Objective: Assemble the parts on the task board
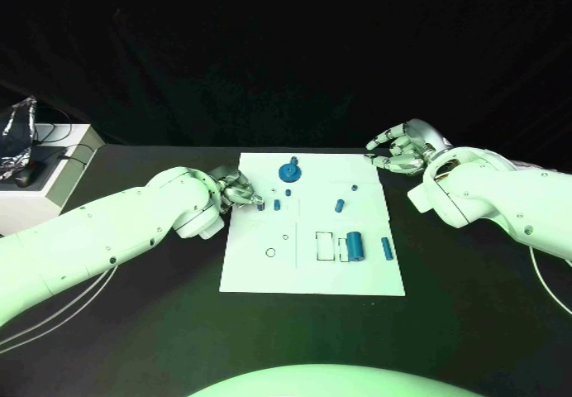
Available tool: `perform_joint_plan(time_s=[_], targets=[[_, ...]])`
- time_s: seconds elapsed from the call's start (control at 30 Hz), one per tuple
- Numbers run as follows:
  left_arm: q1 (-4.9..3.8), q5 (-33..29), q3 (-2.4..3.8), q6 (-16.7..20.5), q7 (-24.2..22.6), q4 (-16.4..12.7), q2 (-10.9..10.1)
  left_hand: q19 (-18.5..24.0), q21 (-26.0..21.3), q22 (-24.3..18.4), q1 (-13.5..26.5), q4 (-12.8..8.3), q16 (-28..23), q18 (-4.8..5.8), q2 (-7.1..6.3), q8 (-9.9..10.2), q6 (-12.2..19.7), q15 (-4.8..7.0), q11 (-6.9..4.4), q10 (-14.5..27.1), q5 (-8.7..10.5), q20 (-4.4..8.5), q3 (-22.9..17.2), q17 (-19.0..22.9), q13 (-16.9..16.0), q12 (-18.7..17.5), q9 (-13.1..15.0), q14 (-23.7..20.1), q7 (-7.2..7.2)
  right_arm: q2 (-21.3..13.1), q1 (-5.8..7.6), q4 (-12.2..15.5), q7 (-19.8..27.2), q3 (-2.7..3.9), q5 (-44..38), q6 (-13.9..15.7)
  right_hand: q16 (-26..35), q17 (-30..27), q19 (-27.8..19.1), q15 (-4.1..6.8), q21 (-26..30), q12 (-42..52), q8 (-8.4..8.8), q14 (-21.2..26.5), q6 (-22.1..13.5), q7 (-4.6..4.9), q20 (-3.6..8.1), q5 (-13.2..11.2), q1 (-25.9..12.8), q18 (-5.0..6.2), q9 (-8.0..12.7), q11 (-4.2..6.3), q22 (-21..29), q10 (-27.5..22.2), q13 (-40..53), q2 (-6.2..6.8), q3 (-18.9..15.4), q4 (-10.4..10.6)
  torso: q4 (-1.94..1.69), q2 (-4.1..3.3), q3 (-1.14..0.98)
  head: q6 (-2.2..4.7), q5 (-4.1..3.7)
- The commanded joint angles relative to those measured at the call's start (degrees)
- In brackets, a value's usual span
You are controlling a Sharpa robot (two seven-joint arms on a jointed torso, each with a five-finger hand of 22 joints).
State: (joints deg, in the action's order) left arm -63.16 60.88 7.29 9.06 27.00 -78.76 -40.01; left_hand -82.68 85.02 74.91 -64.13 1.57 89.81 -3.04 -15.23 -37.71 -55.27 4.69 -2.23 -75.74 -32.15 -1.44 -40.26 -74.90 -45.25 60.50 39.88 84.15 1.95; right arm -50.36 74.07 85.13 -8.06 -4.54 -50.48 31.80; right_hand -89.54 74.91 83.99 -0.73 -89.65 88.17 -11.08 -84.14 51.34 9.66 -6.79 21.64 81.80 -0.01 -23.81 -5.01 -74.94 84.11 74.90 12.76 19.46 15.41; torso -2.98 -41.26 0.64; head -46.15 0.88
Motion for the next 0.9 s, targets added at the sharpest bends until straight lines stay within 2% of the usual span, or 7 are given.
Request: perform_joint_plan(time_s=[0.03, 0.4, 0.9], targets=[[0.27, -0.7, -0.24, -1.7, 1.1, 0.1, 0.0, 0.3, -0.4, 3.0, -0.5, -0.6, 0.2, 0.18, 0.22, 0.5, 0.2, 0.48, -0.02, 0.5, -0.05, 0.05, -0.3, -15.1, 0.1, -0.3, -0.2, 5.9, -0.22, 0.0, -0.04, 0.1, 0.3, 0.01, -0.6, -0.4, 0.4, 12.5, 5.9, 0.36, -0.2, -0.4, -0.21, -5.2, -0.4, -0.12, 0.58, 0.2, -0.3, 0.05, 0.0, 0.34, -14.9, 3.6, 12.9, -0.02, 0.2, 0.0, -0.02, -0.04, 0.01, 0.01, -0.08], [0.27, -0.9, -0.24, -1.6, 1.1, 0.3, 0.0, 0.3, -0.6, 2.9, -1.6, 1.2, 0.2, 0.21, 1.03, 4.1, 1.1, -0.03, 0.74, 1.1, -0.17, -0.26, 1.5, -15.1, -0.2, -0.3, -2.6, 5.9, 0.91, -0.1, -0.04, 0.2, 0.3, 0.01, -0.6, -0.4, 0.4, 12.5, 5.9, 0.36, -0.2, -0.4, -0.21, -5.2, -0.4, -0.12, 0.58, 0.2, -0.3, 0.05, 0.0, 0.34, -14.9, 3.6, 12.9, -0.02, 0.2, 0.0, 0.02, -0.05, 0.01, 0.06, -0.07], [0.27, -1.0, -0.24, -2.0, 1.5, 0.4, 0.0, 0.3, -0.6, 2.9, -1.8, 1.5, 0.2, 0.21, 1.14, 4.7, 1.0, -0.14, 0.88, 1.2, -0.21, -0.37, 1.8, -15.1, -0.3, -0.3, -3.1, 5.9, 1.06, -0.2, -0.04, 0.3, 0.2, 0.01, -0.6, -0.3, 0.4, 12.5, 5.9, 0.36, -0.2, -0.4, -0.21, -5.2, -0.4, -0.12, 0.58, 0.2, -0.3, 0.05, 0.0, 0.34, -14.9, 3.6, 12.9, -0.02, 0.2, 0.0, -0.03, 0.00, 0.01, 0.07, -0.11]])
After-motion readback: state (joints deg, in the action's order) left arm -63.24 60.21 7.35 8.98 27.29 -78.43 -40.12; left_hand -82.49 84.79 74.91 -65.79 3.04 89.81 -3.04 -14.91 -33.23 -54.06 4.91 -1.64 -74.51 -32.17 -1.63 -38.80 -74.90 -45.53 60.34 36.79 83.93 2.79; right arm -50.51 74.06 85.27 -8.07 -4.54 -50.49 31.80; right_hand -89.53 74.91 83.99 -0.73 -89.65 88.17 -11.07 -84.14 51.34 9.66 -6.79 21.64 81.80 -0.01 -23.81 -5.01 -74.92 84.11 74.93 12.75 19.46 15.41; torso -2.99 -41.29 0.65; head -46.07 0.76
